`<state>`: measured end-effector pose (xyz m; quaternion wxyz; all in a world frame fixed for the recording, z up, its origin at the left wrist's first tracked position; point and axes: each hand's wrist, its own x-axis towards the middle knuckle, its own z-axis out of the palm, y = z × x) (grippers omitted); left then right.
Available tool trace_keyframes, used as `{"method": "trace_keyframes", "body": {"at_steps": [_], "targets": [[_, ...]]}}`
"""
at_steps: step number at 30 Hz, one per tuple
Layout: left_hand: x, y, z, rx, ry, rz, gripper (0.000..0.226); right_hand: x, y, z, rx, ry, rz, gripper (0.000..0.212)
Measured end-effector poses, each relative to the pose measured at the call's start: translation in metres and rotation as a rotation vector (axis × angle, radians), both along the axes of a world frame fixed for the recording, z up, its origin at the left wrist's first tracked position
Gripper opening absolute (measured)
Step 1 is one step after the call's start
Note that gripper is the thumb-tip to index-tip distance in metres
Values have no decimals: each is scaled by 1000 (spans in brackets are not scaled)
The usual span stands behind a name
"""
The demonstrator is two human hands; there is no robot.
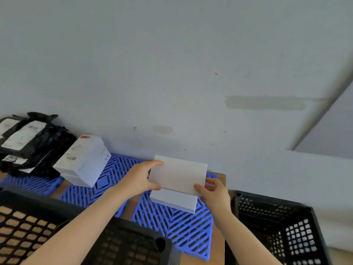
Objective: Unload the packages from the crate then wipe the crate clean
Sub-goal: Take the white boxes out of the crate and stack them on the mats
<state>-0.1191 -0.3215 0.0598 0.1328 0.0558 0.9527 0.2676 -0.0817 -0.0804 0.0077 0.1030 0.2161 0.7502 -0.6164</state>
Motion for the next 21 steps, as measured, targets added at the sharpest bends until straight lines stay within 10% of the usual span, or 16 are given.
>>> {"method": "trace_keyframes", "body": {"at_steps": [10, 21], "targets": [[-38, -5, -46, -260, -479, -241, 107, -3, -16, -58, 138, -183, -23, 45], [-39, -6, -60, -322, -526, -302, 123, -1, -26, -60, 163, -209, 45, 48]]}}
